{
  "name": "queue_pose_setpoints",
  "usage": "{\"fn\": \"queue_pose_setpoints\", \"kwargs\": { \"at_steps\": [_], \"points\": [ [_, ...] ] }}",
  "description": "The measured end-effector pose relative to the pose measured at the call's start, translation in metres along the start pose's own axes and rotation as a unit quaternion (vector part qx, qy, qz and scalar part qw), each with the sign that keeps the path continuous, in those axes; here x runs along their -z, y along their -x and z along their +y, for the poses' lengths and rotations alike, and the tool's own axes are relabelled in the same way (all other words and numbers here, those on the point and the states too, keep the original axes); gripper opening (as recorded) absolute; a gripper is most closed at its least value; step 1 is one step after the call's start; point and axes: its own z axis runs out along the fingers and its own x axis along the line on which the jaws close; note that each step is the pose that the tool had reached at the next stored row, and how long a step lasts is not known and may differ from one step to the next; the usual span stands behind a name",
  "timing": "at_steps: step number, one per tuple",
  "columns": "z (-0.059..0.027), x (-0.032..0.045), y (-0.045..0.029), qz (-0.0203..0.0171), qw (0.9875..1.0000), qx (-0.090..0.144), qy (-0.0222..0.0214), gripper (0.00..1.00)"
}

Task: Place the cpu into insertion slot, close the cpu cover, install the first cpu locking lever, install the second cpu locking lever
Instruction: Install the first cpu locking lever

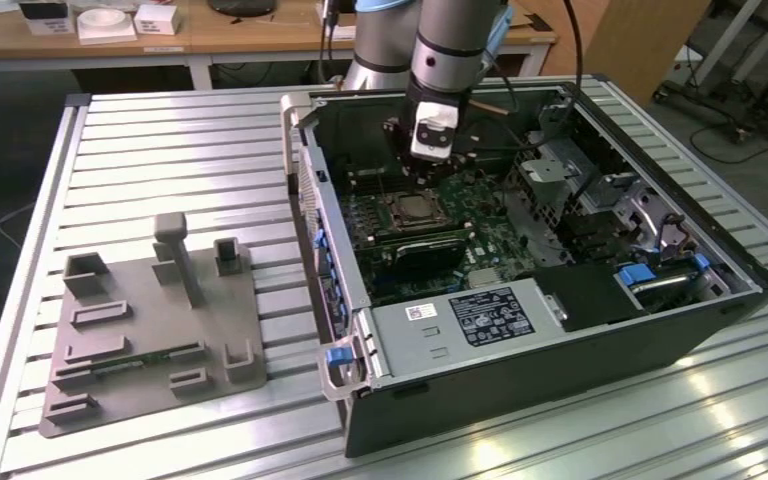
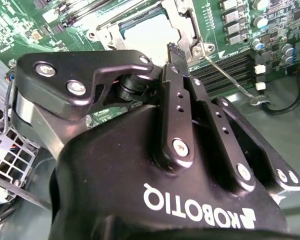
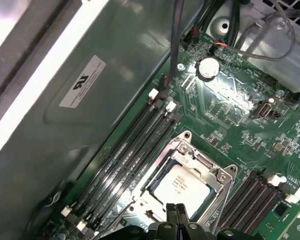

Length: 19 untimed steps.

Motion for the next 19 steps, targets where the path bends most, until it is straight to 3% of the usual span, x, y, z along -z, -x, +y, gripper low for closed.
{"fn": "queue_pose_setpoints", "kwargs": {
  "at_steps": [7, 11, 14, 19],
  "points": [
    [0.0001, 0.0060, -0.0003, 0.0002, 1.0000, 0.004, 0.0001, 0.10],
    [0.0000, 0.0061, -0.0003, 0.0005, 0.9995, 0.031, -0.0008, 0.10],
    [0.0001, 0.0058, -0.0003, 0.0008, 0.9983, 0.058, -0.0016, 0.10],
    [0.0000, 0.0056, -0.0002, 0.0013, 0.9952, 0.098, -0.0028, 0.10]
  ]
}}
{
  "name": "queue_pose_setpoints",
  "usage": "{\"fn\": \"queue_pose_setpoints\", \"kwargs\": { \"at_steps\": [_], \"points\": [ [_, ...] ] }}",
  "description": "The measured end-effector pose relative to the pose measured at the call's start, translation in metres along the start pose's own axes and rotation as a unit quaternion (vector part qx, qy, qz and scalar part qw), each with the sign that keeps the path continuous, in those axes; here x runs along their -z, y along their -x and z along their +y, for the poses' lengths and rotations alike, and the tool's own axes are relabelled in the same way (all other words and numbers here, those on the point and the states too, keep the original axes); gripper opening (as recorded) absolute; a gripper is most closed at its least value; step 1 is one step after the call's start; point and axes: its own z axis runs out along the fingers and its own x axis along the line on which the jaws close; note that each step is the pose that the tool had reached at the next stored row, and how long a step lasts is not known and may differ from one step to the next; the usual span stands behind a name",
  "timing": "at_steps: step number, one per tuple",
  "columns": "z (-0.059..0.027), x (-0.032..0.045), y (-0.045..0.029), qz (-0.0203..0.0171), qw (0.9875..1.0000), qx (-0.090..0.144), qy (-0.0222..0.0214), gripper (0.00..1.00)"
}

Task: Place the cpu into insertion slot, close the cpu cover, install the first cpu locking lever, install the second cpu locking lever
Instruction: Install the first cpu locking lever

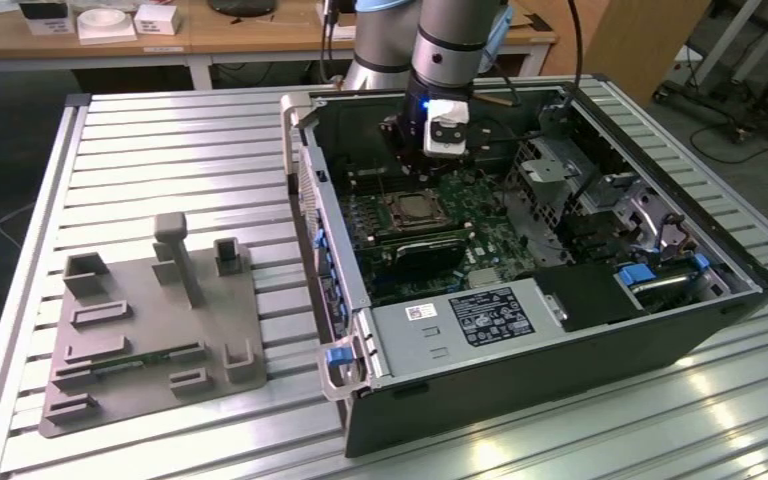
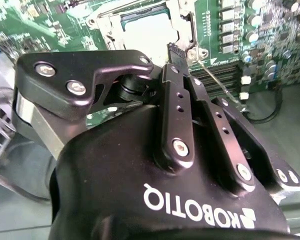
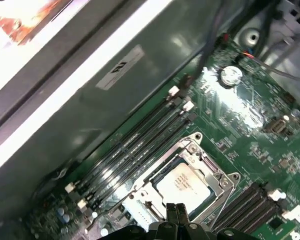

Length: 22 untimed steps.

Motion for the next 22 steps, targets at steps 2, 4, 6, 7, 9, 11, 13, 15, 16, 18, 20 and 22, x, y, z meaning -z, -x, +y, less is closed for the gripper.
{"fn": "queue_pose_setpoints", "kwargs": {
  "at_steps": [2, 4, 6, 7, 9, 11, 13, 15, 16, 18, 20, 22],
  "points": [
    [0.0000, -0.0001, 0.0000, 0.0005, 0.9993, 0.037, -0.0011, 0.10],
    [0.0000, -0.0002, 0.0000, 0.0007, 0.9984, 0.056, -0.0016, 0.10],
    [0.0000, -0.0002, 0.0000, 0.0009, 0.9975, 0.071, -0.0020, 0.10],
    [0.0000, -0.0002, 0.0000, 0.0009, 0.9974, 0.072, -0.0021, 0.10],
    [-0.0003, -0.0003, -0.0002, 0.0010, 0.9974, 0.072, -0.0020, 0.10],
    [-0.0015, -0.0003, -0.0014, 0.0010, 0.9973, 0.073, -0.0020, 0.10],
    [-0.0033, -0.0003, -0.0034, 0.0010, 0.9972, 0.075, -0.0021, 0.10],
    [-0.0058, -0.0004, -0.0062, 0.0010, 0.9969, 0.078, -0.0022, 0.10],
    [-0.0067, -0.0004, -0.0072, 0.0010, 0.9967, 0.081, -0.0024, 0.10],
    [-0.0080, -0.0004, -0.0086, 0.0011, 0.9960, 0.089, -0.0027, 0.10],
    [-0.0083, -0.0003, -0.0088, 0.0012, 0.9947, 0.102, -0.0032, 0.10],
    [-0.0083, -0.0003, -0.0089, 0.0015, 0.9927, 0.120, -0.0037, 0.10]
  ]
}}
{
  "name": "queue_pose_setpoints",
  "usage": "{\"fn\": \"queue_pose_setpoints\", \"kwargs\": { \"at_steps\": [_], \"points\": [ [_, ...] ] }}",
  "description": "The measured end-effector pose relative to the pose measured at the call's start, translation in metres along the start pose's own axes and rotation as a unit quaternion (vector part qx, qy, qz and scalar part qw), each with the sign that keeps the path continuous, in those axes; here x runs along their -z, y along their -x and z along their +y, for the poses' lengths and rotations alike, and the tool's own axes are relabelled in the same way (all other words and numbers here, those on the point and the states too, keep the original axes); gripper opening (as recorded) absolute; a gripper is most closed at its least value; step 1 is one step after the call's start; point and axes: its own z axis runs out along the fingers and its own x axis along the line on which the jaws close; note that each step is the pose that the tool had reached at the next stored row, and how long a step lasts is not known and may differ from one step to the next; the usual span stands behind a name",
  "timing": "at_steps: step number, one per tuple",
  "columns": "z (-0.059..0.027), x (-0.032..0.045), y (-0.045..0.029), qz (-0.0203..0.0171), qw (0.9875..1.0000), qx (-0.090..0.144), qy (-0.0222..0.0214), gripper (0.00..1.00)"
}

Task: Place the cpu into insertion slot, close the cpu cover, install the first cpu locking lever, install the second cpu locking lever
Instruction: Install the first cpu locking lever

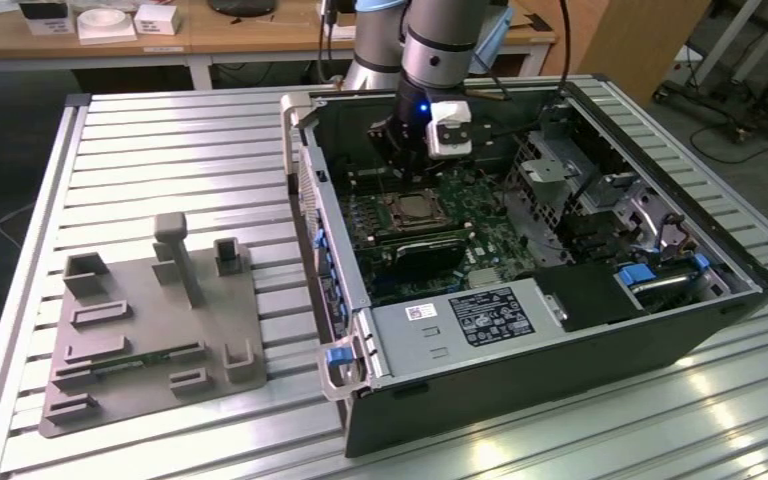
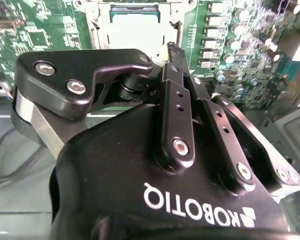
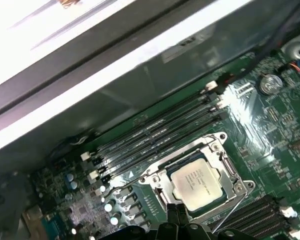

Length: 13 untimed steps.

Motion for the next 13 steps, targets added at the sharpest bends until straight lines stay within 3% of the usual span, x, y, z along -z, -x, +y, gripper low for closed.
{"fn": "queue_pose_setpoints", "kwargs": {
  "at_steps": [3, 10, 13],
  "points": [
    [0.0000, 0.0006, 0.0000, 0.0002, 0.9999, 0.017, -0.0005, 0.10],
    [0.0001, 0.0065, -0.0003, 0.0005, 0.9996, 0.028, -0.0004, 0.10],
    [0.0001, 0.0065, -0.0003, 0.0038, 0.9994, 0.033, 0.0058, 0.10]
  ]
}}
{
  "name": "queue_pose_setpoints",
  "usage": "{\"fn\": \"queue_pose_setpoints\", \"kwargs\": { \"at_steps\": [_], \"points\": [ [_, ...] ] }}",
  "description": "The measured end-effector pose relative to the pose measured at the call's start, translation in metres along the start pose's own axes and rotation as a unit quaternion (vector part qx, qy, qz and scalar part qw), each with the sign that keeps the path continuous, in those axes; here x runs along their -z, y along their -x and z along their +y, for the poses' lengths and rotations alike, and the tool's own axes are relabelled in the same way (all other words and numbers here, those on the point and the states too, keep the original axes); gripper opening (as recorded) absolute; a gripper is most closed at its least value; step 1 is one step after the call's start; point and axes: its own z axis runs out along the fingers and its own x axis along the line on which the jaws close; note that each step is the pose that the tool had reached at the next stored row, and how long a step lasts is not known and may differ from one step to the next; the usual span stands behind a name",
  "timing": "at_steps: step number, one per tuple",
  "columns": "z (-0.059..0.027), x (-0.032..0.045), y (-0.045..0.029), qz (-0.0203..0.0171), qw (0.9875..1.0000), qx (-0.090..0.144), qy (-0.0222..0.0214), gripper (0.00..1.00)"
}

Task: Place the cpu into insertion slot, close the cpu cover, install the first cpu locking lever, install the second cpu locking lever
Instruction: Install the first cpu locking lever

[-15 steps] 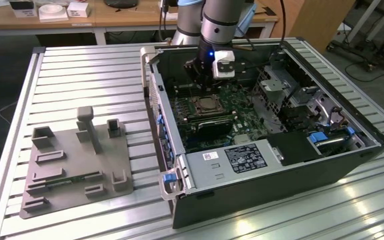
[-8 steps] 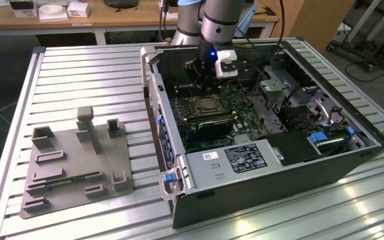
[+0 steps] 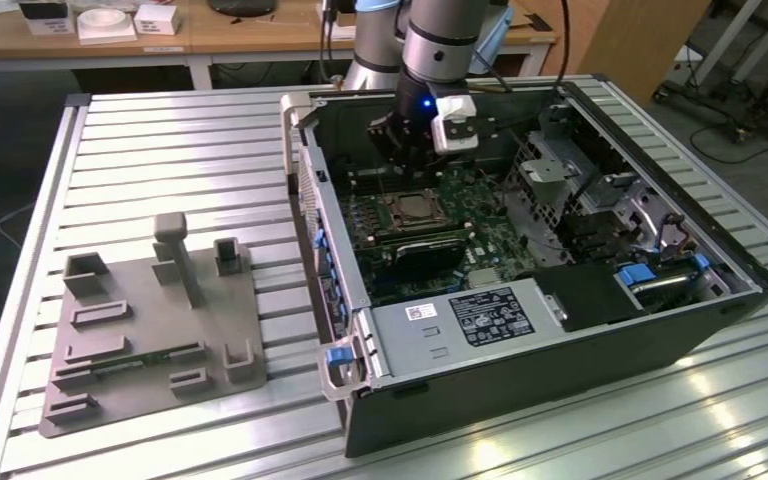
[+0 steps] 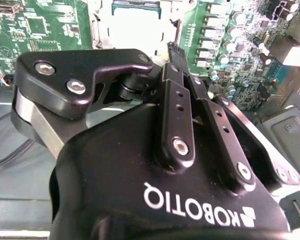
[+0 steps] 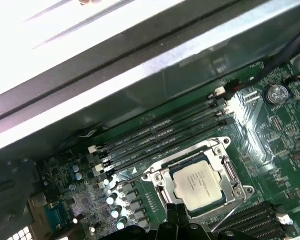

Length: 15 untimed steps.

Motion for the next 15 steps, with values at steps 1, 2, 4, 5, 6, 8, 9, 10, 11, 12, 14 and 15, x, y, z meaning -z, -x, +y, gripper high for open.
{"fn": "queue_pose_setpoints", "kwargs": {
  "at_steps": [1, 2, 4, 5, 6, 8, 9, 10, 11, 12, 14, 15],
  "points": [
    [0.0000, -0.0004, 0.0000, 0.0036, 0.9999, 0.007, 0.0073, 0.10],
    [0.0000, -0.0004, -0.0002, 0.0039, 0.9999, 0.010, 0.0075, 0.10],
    [-0.0002, -0.0004, -0.0005, 0.0040, 0.9998, 0.018, 0.0073, 0.10],
    [-0.0004, -0.0004, -0.0010, 0.0039, 0.9998, 0.020, 0.0074, 0.10],
    [-0.0008, -0.0004, -0.0017, 0.0036, 0.9997, 0.022, 0.0074, 0.10],
    [-0.0019, -0.0005, -0.0039, 0.0030, 0.9997, 0.025, 0.0076, 0.10],
    [-0.0026, -0.0004, -0.0055, 0.0028, 0.9996, 0.026, 0.0076, 0.10],
    [-0.0034, -0.0005, -0.0072, 0.0027, 0.9996, 0.026, 0.0076, 0.10],
    [-0.0041, -0.0006, -0.0087, 0.0028, 0.9996, 0.028, 0.0076, 0.10],
    [-0.0046, -0.0007, -0.0098, 0.0029, 0.9995, 0.030, 0.0076, 0.10],
    [-0.0048, -0.0007, -0.0103, 0.0033, 0.9991, 0.041, 0.0070, 0.10],
    [-0.0048, -0.0007, -0.0103, 0.0036, 0.9988, 0.049, 0.0067, 0.10]
  ]
}}
